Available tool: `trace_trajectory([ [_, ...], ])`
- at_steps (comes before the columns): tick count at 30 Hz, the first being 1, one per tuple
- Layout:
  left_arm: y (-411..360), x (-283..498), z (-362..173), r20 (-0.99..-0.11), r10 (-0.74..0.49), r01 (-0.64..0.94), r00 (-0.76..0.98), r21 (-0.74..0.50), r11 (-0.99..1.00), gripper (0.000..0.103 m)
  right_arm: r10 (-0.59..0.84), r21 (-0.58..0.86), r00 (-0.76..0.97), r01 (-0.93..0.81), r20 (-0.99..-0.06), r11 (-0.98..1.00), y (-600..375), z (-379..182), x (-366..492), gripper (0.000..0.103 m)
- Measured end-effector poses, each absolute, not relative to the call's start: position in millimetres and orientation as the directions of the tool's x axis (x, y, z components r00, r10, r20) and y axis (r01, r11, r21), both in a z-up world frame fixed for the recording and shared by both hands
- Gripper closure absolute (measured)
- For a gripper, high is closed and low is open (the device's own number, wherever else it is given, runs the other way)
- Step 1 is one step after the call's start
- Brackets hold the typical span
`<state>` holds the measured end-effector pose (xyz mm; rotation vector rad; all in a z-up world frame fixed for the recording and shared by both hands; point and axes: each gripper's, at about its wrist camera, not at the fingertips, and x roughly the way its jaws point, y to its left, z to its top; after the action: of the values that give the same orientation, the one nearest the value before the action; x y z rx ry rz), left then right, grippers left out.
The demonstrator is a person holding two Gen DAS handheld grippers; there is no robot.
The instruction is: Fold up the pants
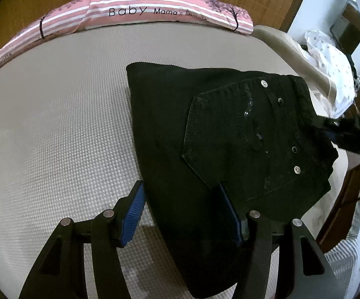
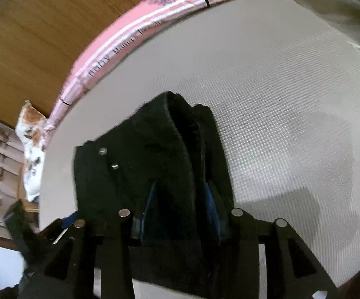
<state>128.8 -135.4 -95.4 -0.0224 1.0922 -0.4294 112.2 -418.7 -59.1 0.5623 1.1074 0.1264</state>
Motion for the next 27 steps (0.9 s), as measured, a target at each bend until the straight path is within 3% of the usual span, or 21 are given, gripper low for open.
trace_trajectory([
  [3,-134,126,-95,-0.852,-0.356,0.327,0.383,-0.236,0.915,0.043,0.396,0.509,0.449,0.161,-0.801,0.846,-419,-53,92,0.066],
  [11,-131,116,-95,-0.856,-0.359,0.343,0.372,-0.233,0.910,0.043,0.356,0.477,0.471,0.166,-0.807,0.863,-414,-46,63,0.091],
  [17,-131,104,-92,-0.857,-0.356,0.381,0.373,-0.208,0.901,0.043,0.307,0.447,0.527,0.160,-0.792,0.880,-411,-24,44,0.094],
  [27,-138,101,-97,-0.873,-0.316,0.400,0.371,-0.157,0.903,0.043,0.257,0.394,0.475,0.213,-0.842,0.894,-414,-67,42,0.094],
])
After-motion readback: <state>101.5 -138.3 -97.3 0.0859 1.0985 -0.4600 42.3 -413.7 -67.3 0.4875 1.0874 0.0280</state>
